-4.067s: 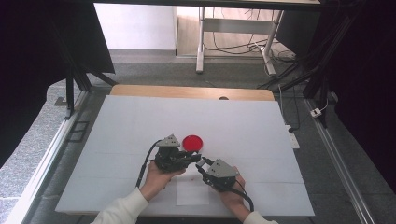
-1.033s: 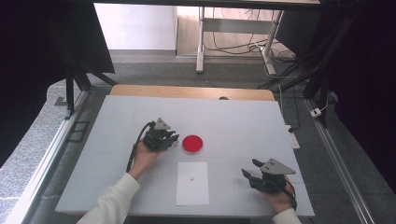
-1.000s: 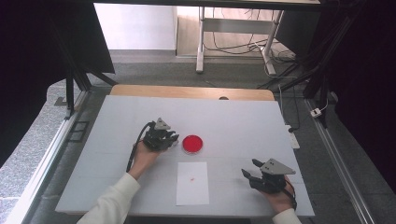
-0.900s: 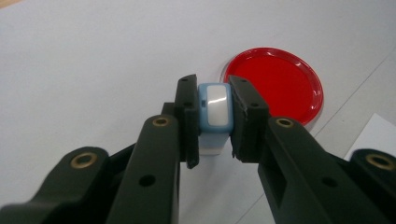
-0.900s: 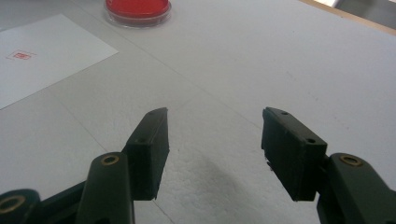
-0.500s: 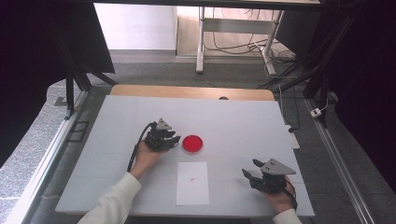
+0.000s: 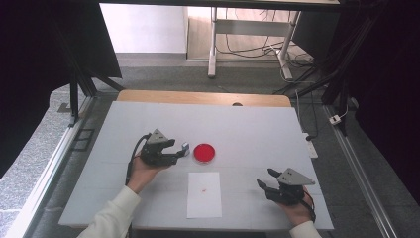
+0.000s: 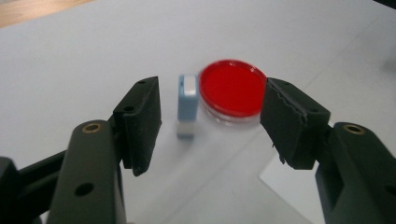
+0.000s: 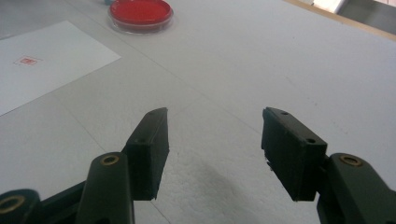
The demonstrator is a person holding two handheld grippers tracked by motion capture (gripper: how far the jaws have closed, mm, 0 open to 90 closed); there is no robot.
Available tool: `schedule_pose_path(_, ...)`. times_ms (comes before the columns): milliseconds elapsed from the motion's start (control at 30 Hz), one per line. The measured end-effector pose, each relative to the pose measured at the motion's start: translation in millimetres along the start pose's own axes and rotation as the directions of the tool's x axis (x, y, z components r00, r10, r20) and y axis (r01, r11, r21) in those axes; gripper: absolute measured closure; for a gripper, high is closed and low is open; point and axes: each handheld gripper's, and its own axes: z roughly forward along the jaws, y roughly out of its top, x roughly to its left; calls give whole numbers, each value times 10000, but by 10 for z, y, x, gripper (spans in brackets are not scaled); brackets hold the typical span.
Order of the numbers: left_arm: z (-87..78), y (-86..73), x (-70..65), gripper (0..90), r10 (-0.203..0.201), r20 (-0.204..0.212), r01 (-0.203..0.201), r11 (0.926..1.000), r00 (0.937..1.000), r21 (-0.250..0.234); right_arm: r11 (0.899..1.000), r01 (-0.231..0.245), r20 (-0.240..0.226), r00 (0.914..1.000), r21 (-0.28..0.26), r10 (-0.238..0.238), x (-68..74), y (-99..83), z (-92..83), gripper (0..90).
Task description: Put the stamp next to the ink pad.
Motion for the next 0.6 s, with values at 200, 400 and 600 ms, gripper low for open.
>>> schedule_pose_path(200,-279,-217,-39,361,-161,212,160,9999,9996,39,9997,170,-127,9998,-150,-171,-2,7,-38,408)
schedule_pose_path(400,-548,-493,-99,355,-118,288,120,9999,9995,-56,9992,126,-224,9997,-374,-134,-51,-9,-99,407)
schedule_pose_path(600,-748,-707,-98,354,-76,155,77,9999,9999,-99,9989,-15,-228,9997,-473,4,-112,-44,-141,407)
